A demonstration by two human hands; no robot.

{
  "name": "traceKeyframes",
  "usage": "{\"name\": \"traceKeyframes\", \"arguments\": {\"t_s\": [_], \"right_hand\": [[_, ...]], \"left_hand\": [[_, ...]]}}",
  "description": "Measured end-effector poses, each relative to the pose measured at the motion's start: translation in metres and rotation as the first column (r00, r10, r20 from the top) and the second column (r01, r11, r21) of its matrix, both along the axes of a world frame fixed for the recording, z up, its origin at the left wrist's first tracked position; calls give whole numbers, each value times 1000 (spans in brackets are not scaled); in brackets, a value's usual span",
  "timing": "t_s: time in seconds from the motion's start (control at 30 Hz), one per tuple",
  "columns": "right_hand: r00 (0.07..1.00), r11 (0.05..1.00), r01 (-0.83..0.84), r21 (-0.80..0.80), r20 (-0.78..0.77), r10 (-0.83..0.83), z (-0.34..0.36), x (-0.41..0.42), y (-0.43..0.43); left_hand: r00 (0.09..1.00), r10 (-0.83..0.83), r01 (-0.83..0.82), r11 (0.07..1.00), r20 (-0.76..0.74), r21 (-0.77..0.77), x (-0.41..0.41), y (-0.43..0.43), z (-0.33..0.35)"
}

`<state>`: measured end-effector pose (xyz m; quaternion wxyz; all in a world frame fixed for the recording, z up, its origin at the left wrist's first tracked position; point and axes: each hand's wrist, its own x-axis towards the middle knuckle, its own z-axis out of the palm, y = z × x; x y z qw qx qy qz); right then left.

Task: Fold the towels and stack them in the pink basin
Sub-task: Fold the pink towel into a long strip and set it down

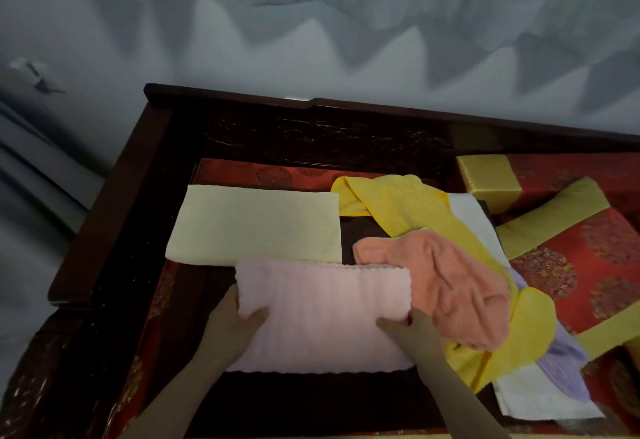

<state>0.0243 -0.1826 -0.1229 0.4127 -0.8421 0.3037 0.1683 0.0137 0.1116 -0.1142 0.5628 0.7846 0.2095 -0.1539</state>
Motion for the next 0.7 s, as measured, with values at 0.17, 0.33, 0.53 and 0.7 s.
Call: {"name": "traceKeyframes", "arguments": {"t_s": [0.17,0.33,0.53,0.7], "right_hand": [[976,990,-121,79,194,104,55,7,12],[930,922,-174,347,364,38,99,61,42],[782,885,-459,78,508,361,38,123,86],[819,885,-460,-70,352,453,-6,135,102]], "left_hand": [[975,-137,111,983,177,146,21,21,54],[983,34,-29,999,180,-31,78,80,98],[980,196,-197,975,-16,-104,130,123,52],[978,193,-189,980,-74,54,136,121,12]]}}
